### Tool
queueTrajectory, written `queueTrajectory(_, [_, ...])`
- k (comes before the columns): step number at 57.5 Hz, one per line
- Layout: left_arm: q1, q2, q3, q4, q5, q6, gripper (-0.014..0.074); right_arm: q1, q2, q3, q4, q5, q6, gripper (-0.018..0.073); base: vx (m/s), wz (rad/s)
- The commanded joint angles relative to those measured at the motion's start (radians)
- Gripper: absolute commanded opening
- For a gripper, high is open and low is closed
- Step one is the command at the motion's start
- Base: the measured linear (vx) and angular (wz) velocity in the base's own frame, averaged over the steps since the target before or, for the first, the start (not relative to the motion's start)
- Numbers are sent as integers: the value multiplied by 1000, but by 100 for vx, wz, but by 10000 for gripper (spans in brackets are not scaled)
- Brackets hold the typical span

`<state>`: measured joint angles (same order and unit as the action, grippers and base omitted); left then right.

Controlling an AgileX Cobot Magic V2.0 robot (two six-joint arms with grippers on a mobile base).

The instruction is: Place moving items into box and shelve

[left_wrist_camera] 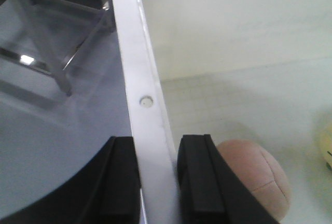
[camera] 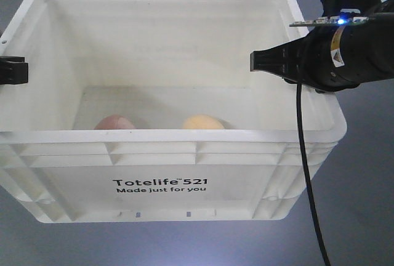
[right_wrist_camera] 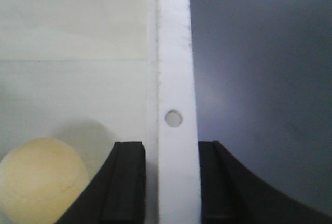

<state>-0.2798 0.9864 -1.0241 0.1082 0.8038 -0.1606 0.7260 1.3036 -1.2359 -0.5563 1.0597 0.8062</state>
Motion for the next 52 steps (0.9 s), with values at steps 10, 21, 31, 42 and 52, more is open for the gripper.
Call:
queueTrajectory(10, [-15, -26, -43, -25, -156, 16, 119, 7, -34, -39, -102, -102, -13, 75, 25, -70])
queueTrajectory(21, [-15, -26, -43, -25, -157, 16, 119, 7, -34, -39, -102, -102, -13, 75, 29, -58])
queueTrajectory(31, [-15, -26, -43, -25, -156, 16, 119, 7, -34, -39, -102, -102, -13, 75, 32, -49])
queueTrajectory(42, [-15, -26, -43, -26, -156, 16, 119, 7, -34, -39, -102, -102, -13, 75, 34, -44])
queueTrajectory(52, [-15, -26, -43, -26, -156, 16, 119, 7, -34, -39, -102, -102, -13, 75, 38, -36])
